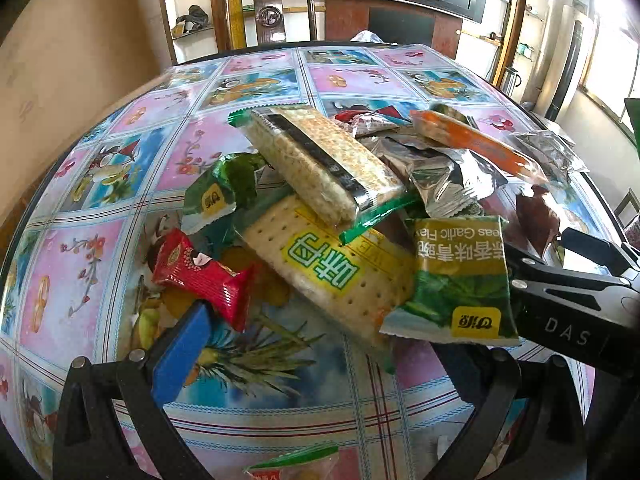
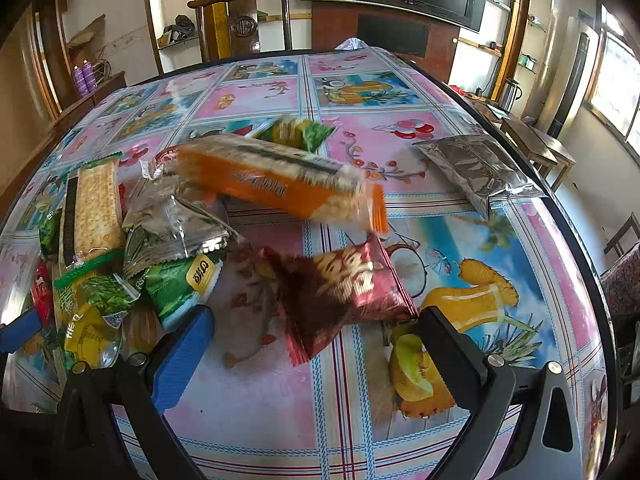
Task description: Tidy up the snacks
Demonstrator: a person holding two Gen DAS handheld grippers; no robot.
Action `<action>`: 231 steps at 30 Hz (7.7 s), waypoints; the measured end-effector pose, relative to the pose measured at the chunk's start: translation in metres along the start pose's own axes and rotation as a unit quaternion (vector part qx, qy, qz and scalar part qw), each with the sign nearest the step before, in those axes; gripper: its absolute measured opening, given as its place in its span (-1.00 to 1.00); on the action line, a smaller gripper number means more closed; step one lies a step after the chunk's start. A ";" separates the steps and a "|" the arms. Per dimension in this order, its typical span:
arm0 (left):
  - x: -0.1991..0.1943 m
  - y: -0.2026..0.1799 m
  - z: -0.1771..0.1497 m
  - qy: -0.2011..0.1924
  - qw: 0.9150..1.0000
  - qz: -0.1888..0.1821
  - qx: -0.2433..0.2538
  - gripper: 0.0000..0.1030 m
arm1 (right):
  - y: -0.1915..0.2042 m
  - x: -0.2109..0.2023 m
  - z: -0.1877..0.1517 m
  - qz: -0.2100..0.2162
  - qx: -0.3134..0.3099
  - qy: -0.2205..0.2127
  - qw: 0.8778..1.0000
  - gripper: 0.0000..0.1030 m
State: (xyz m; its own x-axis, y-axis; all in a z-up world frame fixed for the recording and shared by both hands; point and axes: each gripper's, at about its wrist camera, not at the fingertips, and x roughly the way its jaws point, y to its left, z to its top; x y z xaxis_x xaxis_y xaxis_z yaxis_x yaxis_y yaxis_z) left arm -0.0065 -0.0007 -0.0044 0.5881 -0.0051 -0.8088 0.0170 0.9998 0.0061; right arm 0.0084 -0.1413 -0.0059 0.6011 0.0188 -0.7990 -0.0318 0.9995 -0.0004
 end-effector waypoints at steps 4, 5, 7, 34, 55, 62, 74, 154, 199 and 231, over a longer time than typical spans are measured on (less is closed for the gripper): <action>0.000 0.001 0.000 0.000 1.000 0.000 0.000 1.00 | 0.000 0.001 0.000 0.000 0.000 0.000 1.000 0.98; 0.000 0.001 0.000 0.000 1.000 0.000 0.000 1.00 | 0.000 0.001 0.000 0.000 0.000 0.000 1.000 0.98; 0.001 -0.002 0.004 0.000 1.000 0.001 0.001 1.00 | 0.000 0.001 0.000 0.000 0.000 0.000 1.000 0.98; 0.004 0.000 0.004 -0.001 1.000 0.000 0.000 1.00 | 0.000 0.000 0.000 0.000 0.001 0.001 1.000 0.98; -0.001 0.003 0.004 -0.009 1.000 0.004 -0.009 1.00 | 0.000 0.000 0.000 0.007 -0.005 0.000 1.000 0.99; -0.029 0.002 -0.008 0.019 0.999 -0.024 0.027 1.00 | -0.017 -0.012 -0.004 0.105 0.024 -0.014 0.994 0.99; -0.075 0.060 -0.024 0.021 0.994 -0.090 -0.052 0.21 | -0.031 -0.051 0.001 0.198 0.057 -0.098 0.974 0.75; -0.055 0.025 -0.023 0.004 0.996 -0.084 0.000 -0.47 | 0.033 -0.040 -0.019 0.187 -0.110 -0.042 0.975 -0.23; -0.111 0.274 0.017 -0.051 0.989 0.027 -0.136 -0.46 | 0.271 -0.075 0.066 0.340 -0.177 0.022 0.924 -0.22; -0.025 0.334 0.031 0.007 0.983 0.047 -0.178 -0.44 | 0.392 0.031 0.102 0.302 -0.147 0.107 0.936 -0.20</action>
State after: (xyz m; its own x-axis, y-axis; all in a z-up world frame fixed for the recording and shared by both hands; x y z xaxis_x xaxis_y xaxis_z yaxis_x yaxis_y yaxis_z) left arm 0.0097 0.3329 0.0365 0.5622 0.0845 -0.8227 -0.3219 0.9387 -0.1236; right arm 0.0959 0.2536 0.0300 0.2303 0.5412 -0.8088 -0.5507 0.7577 0.3502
